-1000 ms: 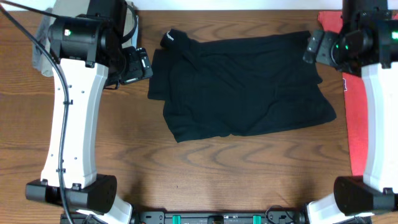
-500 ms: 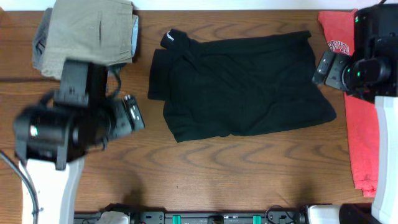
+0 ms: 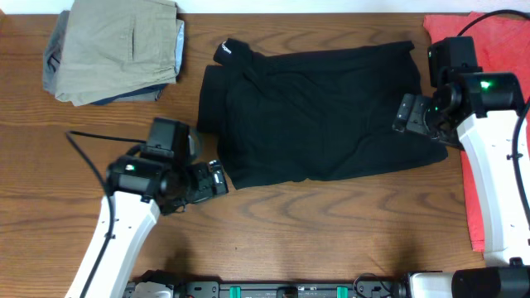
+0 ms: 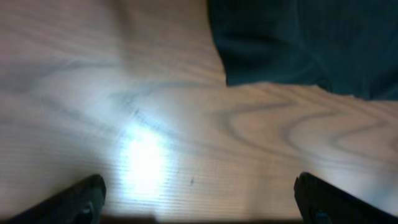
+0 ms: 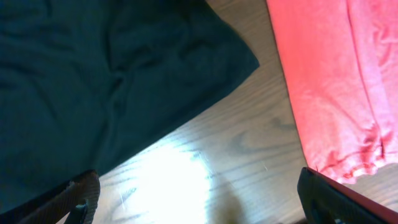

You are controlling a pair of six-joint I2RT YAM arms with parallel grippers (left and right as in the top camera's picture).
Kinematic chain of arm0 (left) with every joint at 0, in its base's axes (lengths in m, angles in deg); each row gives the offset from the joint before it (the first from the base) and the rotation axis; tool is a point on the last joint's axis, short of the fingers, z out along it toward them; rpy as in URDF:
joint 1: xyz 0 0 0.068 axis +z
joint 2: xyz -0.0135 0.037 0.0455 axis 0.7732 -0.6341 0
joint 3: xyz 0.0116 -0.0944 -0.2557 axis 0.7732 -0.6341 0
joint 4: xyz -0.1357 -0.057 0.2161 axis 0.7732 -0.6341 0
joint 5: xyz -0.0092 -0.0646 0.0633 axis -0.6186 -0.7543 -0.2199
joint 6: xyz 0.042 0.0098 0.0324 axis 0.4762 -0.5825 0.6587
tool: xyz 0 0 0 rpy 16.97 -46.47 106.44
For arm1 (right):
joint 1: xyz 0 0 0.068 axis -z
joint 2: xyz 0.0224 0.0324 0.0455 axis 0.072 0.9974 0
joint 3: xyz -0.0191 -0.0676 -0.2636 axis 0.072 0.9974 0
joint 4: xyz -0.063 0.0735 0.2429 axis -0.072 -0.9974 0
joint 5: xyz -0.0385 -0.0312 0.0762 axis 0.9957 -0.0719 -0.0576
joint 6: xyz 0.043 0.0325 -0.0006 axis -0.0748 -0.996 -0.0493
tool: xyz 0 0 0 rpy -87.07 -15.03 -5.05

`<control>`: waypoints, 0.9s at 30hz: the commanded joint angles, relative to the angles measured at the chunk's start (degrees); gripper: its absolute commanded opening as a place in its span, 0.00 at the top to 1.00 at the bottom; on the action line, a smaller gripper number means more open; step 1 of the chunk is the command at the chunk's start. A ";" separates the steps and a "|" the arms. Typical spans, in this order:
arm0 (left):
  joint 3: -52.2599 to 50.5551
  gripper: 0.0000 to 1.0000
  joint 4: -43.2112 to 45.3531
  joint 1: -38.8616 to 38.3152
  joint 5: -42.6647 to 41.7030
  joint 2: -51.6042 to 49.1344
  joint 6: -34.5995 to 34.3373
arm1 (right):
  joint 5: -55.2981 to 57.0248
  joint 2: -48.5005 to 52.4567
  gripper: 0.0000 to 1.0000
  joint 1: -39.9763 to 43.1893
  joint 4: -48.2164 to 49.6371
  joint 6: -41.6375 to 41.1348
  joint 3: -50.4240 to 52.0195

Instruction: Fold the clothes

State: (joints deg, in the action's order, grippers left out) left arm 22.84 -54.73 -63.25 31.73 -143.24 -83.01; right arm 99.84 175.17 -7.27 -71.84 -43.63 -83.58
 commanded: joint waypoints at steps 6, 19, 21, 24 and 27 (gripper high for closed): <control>-8.85 0.01 16.92 -0.52 -6.69 -7.96 -0.09 | -1.86 -0.26 0.01 0.87 3.98 -0.83 2.34; -9.44 0.02 31.30 -4.00 -13.62 -26.36 -2.27 | -1.79 -0.26 0.01 0.87 3.91 0.11 2.36; -9.44 0.02 32.59 -4.11 -13.62 -27.61 -2.27 | -1.77 -0.26 0.01 0.87 4.00 0.11 2.36; -9.44 0.05 33.94 -4.22 -14.97 -28.06 -2.25 | -1.77 -0.26 0.01 0.87 4.02 0.11 2.36; -9.44 0.13 35.06 -4.22 -15.76 -28.06 -2.25 | -1.77 -0.26 0.01 0.87 4.02 0.11 2.36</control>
State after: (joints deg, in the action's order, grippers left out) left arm 14.21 -20.18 -67.14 16.24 -169.18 -84.98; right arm 98.04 175.17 -7.25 -67.88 -43.58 -81.46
